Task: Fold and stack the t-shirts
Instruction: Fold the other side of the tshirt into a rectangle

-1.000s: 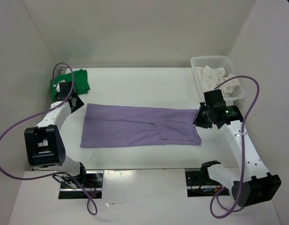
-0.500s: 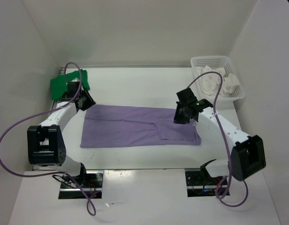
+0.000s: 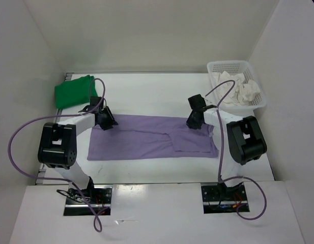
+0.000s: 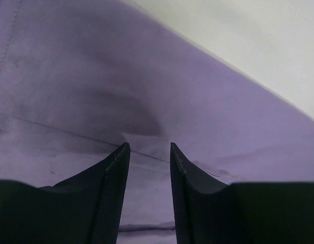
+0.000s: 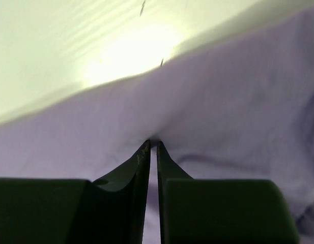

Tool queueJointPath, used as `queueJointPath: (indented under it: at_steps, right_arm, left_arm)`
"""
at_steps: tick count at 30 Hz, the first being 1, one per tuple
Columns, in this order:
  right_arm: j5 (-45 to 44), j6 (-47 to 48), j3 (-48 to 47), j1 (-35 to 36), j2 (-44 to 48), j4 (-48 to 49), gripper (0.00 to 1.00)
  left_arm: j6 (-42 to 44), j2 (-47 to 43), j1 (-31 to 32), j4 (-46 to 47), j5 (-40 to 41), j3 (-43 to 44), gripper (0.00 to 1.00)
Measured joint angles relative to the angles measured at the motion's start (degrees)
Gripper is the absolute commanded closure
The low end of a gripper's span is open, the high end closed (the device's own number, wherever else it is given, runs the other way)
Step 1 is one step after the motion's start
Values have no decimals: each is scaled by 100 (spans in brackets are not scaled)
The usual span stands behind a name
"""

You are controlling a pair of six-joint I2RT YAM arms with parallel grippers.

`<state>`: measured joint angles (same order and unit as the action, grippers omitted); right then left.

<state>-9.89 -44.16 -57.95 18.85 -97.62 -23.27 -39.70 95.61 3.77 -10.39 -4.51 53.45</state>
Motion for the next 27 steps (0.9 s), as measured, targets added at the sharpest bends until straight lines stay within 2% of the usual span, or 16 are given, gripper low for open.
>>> queueJointPath:
  at_steps: [3, 9, 11, 16, 20, 24, 27]
  right_arm:
    - [-11, -118, -199, -92, -391, 131, 86]
    - [87, -57, -476, -109, -535, 341, 72]
    - [122, 57, -577, -109, -444, 308, 72]
    - [299, 286, -658, -105, 339, 227, 70]
    - [511, 431, -616, -98, 1010, 179, 68]
    - [802, 597, -409, -98, 1563, 50, 67]
    - [988, 686, -201, -98, 1873, -76, 66]
  left_arm:
    - [-107, 68, -133, 22, -9, -61, 55]
    - [-109, -181, -372, -168, 133, -83, 55]
    - [-96, -610, -376, -326, 435, -83, 62]
    - [-68, -1475, -638, -350, 841, -33, 62]
    - [-109, -1145, -1137, -372, 872, -55, 49]
    - [-260, -881, -1464, -380, 850, -306, 49]
    - [-308, -697, -1510, -348, 846, -315, 53]
